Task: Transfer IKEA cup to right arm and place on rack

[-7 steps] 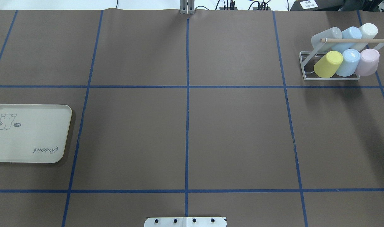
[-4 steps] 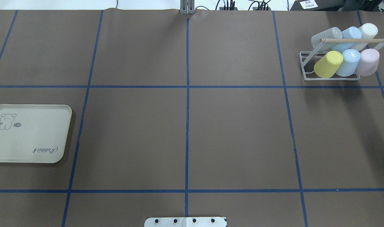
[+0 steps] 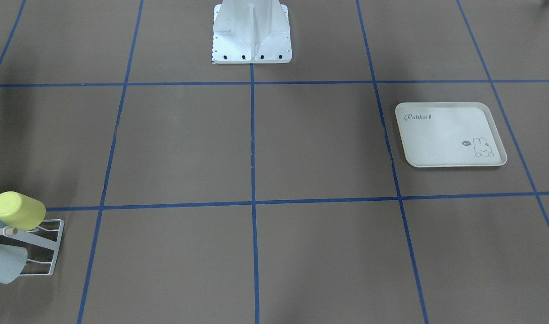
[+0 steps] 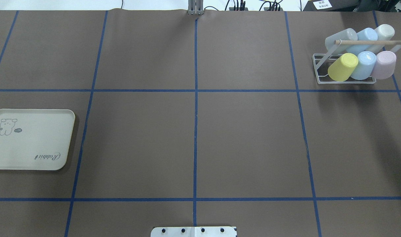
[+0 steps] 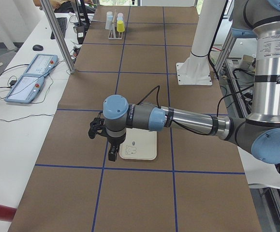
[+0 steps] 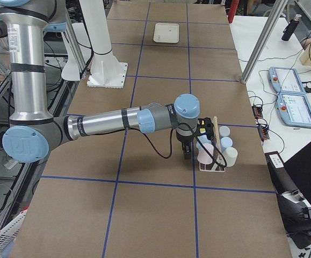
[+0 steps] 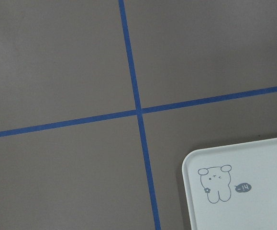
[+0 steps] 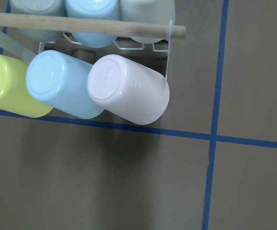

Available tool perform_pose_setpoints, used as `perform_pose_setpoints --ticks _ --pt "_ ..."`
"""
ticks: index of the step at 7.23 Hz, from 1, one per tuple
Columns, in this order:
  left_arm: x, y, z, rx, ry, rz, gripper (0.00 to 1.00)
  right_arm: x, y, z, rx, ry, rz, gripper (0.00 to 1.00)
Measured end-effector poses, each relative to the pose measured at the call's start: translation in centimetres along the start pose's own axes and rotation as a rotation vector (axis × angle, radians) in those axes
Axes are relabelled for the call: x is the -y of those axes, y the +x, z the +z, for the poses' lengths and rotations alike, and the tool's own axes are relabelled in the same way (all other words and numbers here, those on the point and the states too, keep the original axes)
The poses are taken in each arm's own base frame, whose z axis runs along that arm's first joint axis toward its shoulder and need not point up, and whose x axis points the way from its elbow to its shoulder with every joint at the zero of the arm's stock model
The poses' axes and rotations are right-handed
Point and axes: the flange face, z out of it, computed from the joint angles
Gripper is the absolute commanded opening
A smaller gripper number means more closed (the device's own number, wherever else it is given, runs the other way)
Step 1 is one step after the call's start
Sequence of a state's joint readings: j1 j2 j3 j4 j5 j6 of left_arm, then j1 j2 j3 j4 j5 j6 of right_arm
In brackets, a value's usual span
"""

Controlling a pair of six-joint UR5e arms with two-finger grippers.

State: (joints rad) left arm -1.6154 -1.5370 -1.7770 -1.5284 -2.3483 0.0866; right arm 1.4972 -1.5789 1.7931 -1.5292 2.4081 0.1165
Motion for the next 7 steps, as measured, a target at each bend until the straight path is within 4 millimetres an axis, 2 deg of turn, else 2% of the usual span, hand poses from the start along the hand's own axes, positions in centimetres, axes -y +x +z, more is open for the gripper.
perform_pose_setpoints --ticks 3,6,7 --pt "-0.9 0.9 -1.5 -0.017 0.029 0.008 1.00 -1.9 -0.1 -0.1 0.028 -0.008 0.005 0.99" --pt "-4.2 2.3 -2.9 -0.017 0.046 0.017 1.00 -2.8 -0.4 -0.6 0.030 -0.002 0.002 0.99" --pt "-4.7 2.4 -3.1 -0.016 0.047 0.016 1.00 -2.8 -0.4 -0.7 0.027 0.000 0.003 0.99"
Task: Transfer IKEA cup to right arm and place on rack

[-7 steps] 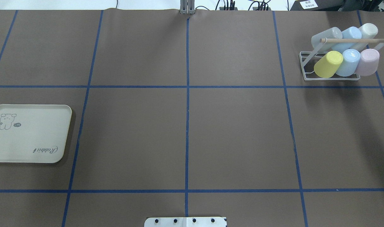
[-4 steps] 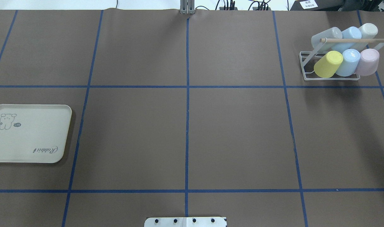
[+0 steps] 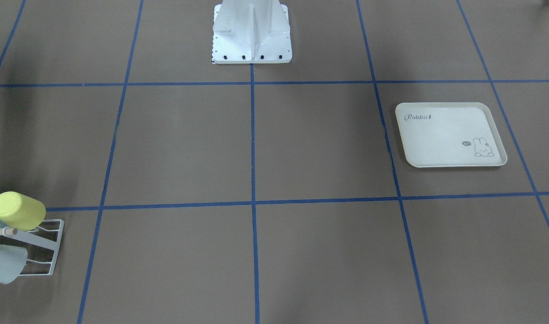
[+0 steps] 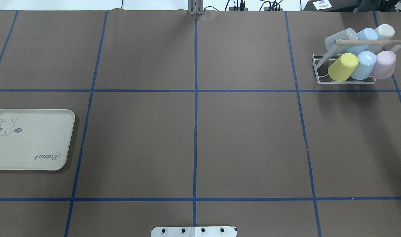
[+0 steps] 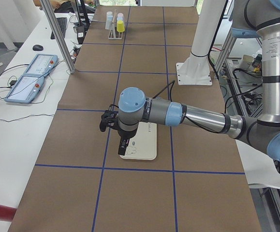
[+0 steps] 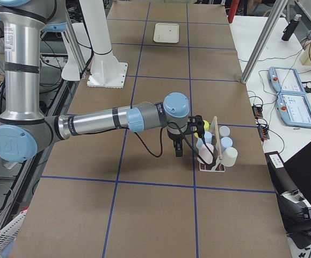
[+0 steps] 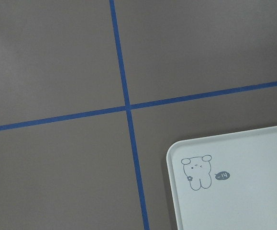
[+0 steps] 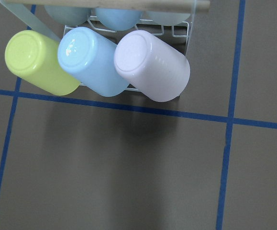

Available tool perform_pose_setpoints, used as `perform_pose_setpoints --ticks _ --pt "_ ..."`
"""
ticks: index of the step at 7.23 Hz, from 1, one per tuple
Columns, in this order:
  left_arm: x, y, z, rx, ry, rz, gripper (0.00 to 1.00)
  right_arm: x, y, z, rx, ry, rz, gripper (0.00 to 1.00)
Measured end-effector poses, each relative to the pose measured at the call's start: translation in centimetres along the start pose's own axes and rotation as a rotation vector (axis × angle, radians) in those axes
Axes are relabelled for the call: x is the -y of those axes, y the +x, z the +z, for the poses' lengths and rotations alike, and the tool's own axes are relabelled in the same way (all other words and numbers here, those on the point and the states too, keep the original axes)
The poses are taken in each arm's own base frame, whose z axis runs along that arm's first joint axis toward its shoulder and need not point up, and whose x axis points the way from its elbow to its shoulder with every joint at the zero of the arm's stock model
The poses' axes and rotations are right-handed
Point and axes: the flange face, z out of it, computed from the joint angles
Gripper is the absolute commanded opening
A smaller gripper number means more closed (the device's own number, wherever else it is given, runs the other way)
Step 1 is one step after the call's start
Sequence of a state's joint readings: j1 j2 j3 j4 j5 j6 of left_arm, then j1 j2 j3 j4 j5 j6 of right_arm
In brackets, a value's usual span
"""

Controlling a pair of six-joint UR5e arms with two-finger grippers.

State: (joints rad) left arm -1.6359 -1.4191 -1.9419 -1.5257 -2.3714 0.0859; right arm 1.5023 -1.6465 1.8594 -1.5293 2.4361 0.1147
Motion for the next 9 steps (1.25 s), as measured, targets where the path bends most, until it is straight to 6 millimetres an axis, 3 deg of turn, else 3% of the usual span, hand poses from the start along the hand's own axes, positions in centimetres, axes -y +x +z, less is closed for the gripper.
perform_pose_setpoints --ticks 3,6,9 --pt "-1.0 0.3 -0.2 -0.005 0.000 -0.001 1.00 -0.5 0.4 0.6 -0.001 -0.014 0.006 0.99" --pt "-0.7 0.6 -0.4 -0.006 0.011 0.017 1.00 1.7 -2.5 0.3 0.023 0.002 -0.069 0.99" --pt "0.3 1.1 -0.8 -0.003 0.050 0.062 1.00 1.7 -4.5 -1.3 0.052 0.043 -0.127 0.99"
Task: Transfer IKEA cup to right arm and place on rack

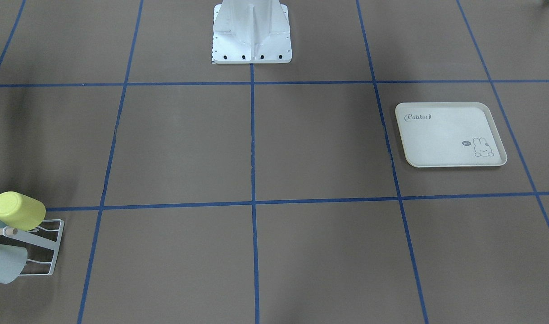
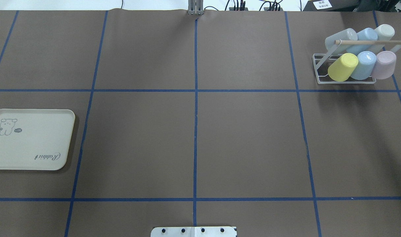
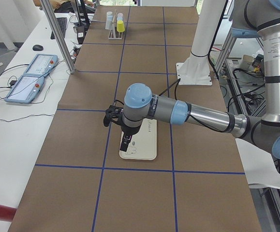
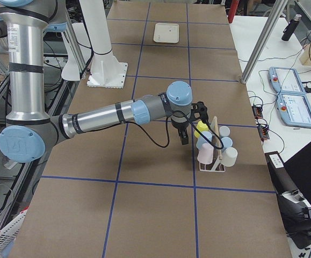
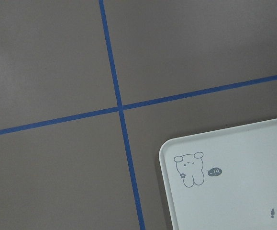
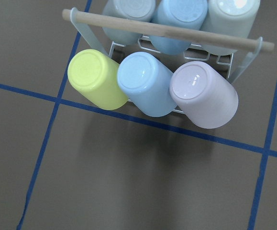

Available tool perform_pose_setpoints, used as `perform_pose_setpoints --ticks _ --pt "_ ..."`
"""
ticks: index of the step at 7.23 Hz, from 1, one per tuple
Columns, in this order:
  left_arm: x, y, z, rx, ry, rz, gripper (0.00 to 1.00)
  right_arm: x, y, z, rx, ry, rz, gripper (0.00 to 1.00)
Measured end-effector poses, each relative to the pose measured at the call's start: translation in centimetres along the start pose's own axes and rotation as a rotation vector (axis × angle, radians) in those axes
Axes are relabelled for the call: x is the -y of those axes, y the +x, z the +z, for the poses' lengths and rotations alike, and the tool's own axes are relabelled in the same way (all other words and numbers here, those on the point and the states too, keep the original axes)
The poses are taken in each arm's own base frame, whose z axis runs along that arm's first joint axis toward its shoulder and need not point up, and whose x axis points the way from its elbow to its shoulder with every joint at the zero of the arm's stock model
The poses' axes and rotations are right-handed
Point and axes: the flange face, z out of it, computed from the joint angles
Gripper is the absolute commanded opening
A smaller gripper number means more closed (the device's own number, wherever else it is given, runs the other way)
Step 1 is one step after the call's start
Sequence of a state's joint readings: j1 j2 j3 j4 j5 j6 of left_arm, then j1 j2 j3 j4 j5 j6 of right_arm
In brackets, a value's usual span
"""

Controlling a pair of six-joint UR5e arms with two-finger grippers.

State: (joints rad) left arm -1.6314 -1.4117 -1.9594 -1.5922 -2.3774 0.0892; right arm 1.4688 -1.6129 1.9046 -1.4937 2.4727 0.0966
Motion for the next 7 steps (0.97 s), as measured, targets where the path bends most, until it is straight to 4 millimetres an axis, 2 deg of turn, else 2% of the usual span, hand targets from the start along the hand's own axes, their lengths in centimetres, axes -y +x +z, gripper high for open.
perform_pose_setpoints --ticks 3,7 --pt "0.5 0.8 -0.3 -0.064 0.028 0.023 1.00 -0.1 -0.3 -0.2 -0.004 0.017 -0.022 0.99" --pt "2.3 1.9 -1.3 -0.077 0.070 0.067 1.00 0.4 -0.8 0.7 0.010 0.088 -0.141 0.99"
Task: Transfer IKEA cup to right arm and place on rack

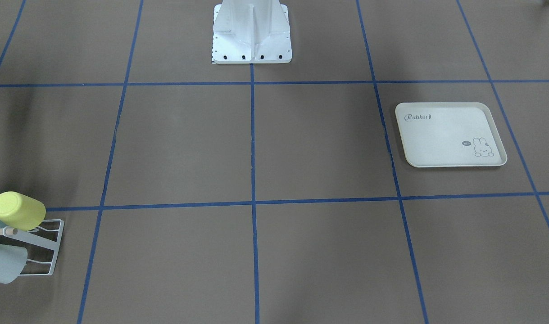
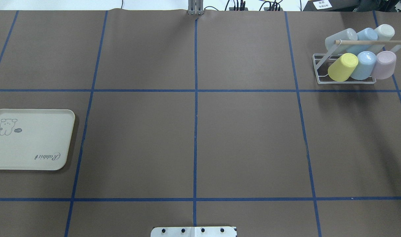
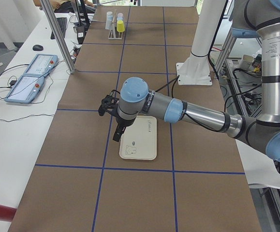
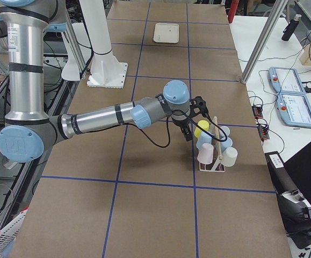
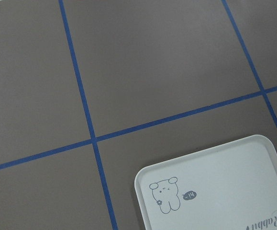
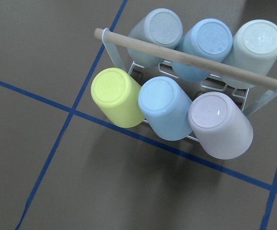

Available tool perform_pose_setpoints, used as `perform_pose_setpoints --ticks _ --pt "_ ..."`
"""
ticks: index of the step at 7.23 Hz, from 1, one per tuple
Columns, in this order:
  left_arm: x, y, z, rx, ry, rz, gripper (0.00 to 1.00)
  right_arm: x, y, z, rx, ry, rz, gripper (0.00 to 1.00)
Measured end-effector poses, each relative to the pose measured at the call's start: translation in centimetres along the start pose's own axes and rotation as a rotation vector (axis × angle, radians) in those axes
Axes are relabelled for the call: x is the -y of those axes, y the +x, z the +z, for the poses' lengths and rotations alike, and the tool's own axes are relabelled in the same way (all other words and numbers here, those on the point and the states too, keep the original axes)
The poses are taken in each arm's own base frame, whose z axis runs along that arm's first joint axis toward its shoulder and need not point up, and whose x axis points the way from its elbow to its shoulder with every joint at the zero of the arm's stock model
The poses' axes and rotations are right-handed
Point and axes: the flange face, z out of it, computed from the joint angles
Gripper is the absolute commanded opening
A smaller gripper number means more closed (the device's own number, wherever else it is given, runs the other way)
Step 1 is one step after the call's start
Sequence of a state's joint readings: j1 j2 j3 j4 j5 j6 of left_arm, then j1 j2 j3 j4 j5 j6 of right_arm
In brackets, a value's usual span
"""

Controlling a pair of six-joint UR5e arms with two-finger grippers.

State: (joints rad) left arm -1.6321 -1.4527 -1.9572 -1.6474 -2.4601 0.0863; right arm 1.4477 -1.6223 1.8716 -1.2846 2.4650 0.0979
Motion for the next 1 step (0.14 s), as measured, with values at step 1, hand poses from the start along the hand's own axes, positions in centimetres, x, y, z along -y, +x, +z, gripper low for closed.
perform_pose_setpoints --ticks 1 --pt "0.34 0.56 -0.44 -0.001 0.018 0.023 1.00 0.09 -0.13 0.01 0.002 0.005 -0.009 0.99"
